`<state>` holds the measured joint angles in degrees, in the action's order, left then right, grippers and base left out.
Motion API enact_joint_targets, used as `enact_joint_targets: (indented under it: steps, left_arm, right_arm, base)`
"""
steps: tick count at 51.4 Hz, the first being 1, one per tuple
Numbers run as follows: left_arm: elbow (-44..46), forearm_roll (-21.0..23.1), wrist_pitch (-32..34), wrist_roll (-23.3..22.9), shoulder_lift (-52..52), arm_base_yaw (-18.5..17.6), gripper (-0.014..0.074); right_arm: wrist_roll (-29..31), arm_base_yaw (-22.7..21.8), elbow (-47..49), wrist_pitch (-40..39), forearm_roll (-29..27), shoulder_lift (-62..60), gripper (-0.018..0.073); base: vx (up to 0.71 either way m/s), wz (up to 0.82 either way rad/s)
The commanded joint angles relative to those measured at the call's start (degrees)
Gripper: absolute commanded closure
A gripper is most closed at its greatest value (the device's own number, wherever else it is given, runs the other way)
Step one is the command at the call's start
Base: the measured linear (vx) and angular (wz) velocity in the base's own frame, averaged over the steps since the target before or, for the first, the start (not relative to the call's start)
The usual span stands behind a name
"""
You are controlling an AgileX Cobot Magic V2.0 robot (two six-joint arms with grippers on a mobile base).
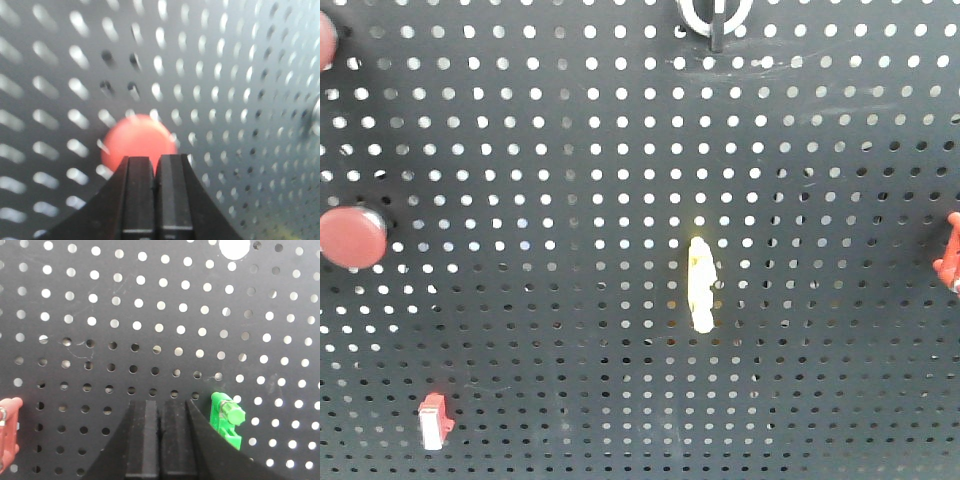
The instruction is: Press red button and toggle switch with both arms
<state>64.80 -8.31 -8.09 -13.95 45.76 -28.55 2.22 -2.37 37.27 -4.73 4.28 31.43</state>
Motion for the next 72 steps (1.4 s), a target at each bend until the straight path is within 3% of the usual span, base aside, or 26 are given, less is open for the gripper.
enact_joint_targets:
  steps: [1,13,14,17,37,46,51,72]
  left_arm:
    - [1.63,-0.5,2.7,0.01,-3.59,-0.17,0.0594]
    - [1.63,-1.24,-6.87,0.01,-10.47,-0.17,0.0594]
    - [1.63,-3.79,-9.1,1.29,-13.09,-0.17,0.0594]
    - [1.63,-4.52,-9.37,1.41,-13.49,-0.17,0.0594]
    - [1.59,-4.41,-11.95,1.36,-13.11,-0.17,0.0594]
    - [1.59,-4.41,-11.95,1.36,-13.11,-0.17,0.0594]
    - [1.59,-4.41,-12.0,1.36,-13.11,-0.17,0.0594]
    - [1.59,-4.47,-12.0,1.41,-13.11,-0.17,0.0594]
  right_arm:
    - [0.1,0.12,1.93,-4.75,0.02,0.31,0.0563]
    - [-0.04,0.96,1.93,-4.8,0.35,0.31,0.0563]
    - [-0.04,7.02,2.03,-5.64,2.23,0.31,0.0563]
    - [0.16,14.89,4.09,-5.53,3.2,0.92,0.0563]
    - [6.54,38.19,21.67,-3.74,3.25,15.79,0.0563]
    - [10.61,47.25,26.71,-6.57,2.95,22.14,0.0563]
    - [10.68,49.06,29.47,-6.67,2.72,25.23,0.0563]
    - [10.47,49.12,41.46,-3.32,-0.39,35.55,0.0563]
  base:
    - [0.0,0.0]
    - [0.0,0.0]
    - [0.0,0.0]
    - [0.0,0.0]
    - [0.0,0.0]
    - [0.0,0.0]
    - [0.0,0.0]
    - [0.0,0.0]
